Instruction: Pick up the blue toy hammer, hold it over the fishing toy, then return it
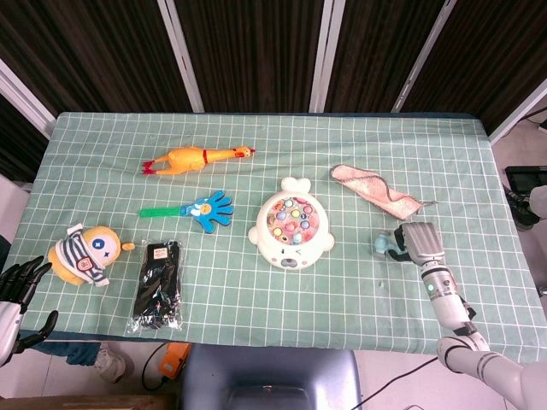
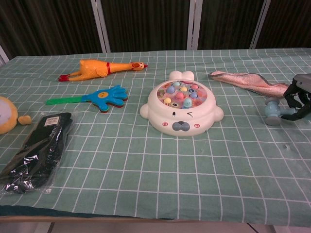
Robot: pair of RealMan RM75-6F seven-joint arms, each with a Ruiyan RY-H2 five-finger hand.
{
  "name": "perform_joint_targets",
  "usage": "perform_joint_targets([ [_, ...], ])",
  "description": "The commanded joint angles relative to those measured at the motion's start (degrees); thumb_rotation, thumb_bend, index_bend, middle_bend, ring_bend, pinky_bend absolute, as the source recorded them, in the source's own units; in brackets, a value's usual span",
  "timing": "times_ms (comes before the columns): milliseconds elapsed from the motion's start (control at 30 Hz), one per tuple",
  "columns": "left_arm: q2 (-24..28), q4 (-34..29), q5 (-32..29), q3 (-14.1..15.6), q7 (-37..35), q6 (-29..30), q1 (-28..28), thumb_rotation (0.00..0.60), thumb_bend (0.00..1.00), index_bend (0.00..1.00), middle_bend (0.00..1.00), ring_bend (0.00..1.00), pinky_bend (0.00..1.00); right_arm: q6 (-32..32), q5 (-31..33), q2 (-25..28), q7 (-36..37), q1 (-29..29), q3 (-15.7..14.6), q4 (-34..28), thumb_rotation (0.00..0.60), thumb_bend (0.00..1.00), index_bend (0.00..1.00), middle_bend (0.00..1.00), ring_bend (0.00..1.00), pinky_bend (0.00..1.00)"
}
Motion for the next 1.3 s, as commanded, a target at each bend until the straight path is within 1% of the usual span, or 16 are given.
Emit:
perform_joint_targets([
  [33, 0.0, 0.0, 0.0, 0.0, 0.0, 0.1, 0.0, 0.6, 0.41, 0.0, 0.0, 0.0, 0.0, -0.8, 0.3, 0.2, 1.2, 0.0, 0.3, -0.7, 0.6, 0.38, 0.96, 0.73, 0.82, 1.0],
  [167, 0.0, 0.1, 0.1, 0.0, -0.1, 0.2, 0.1, 0.6, 0.41, 0.0, 0.0, 0.0, 0.0, -2.7, 1.0, 1.1, 5.5, 0.1, 1.2, -2.8, 0.6, 0.38, 0.98, 0.73, 0.82, 1.0],
  [333, 0.0, 0.1, 0.1, 0.0, -0.2, 0.2, 0.1, 0.6, 0.41, 0.0, 0.0, 0.0, 0.0, -5.2, 1.4, 3.5, 13.9, 0.1, 2.7, -6.5, 0.6, 0.38, 1.0, 0.73, 0.84, 1.0],
  [567, -0.1, 0.0, 0.2, 0.1, 0.2, 0.1, 0.0, 0.6, 0.41, 0.0, 0.0, 0.0, 0.0, -9.2, 0.3, 6.7, 23.8, 0.2, 2.7, -9.4, 0.6, 0.38, 1.0, 0.73, 0.84, 1.0],
  [667, -0.2, 0.0, 0.3, 0.1, 0.6, 0.0, 0.0, 0.6, 0.41, 0.0, 0.0, 0.0, 0.0, -13.6, -0.1, 8.6, 30.8, 0.6, 2.5, -11.0, 0.6, 0.38, 1.0, 0.73, 0.84, 1.0],
  [700, -0.2, -0.1, 0.2, 0.1, 0.7, -0.1, 0.0, 0.6, 0.41, 0.0, 0.0, 0.0, 0.0, -16.1, -0.6, 9.7, 34.2, 1.0, 2.3, -11.7, 0.6, 0.38, 1.0, 0.73, 0.84, 1.0],
  [767, -0.2, -0.1, 0.1, 0.1, 0.8, -0.3, -0.1, 0.6, 0.41, 0.0, 0.0, 0.0, 0.0, -19.2, -1.7, 11.2, 37.6, 1.7, 1.7, -11.9, 0.6, 0.38, 1.0, 0.73, 0.84, 1.0],
  [800, -0.2, -0.1, 0.1, 0.1, 0.9, -0.4, -0.1, 0.6, 0.41, 0.0, 0.0, 0.0, 0.0, -19.7, -2.4, 11.4, 38.4, 1.9, 1.5, -11.5, 0.6, 0.38, 1.0, 0.73, 0.84, 1.0],
  [933, -0.3, -0.2, -0.1, 0.1, 1.1, -0.5, -0.2, 0.6, 0.41, 0.0, 0.0, 0.0, 0.0, -18.6, -3.0, 10.5, 37.0, 1.9, 0.8, -8.1, 0.6, 0.38, 1.0, 0.73, 0.84, 1.0],
  [1300, -0.2, -0.2, 0.0, 0.1, 0.8, -0.4, -0.2, 0.6, 0.41, 0.0, 0.0, 0.0, 0.0, -18.7, 2.1, 6.7, 31.2, 1.6, 1.4, -3.6, 0.6, 0.38, 1.0, 0.73, 0.84, 1.0],
])
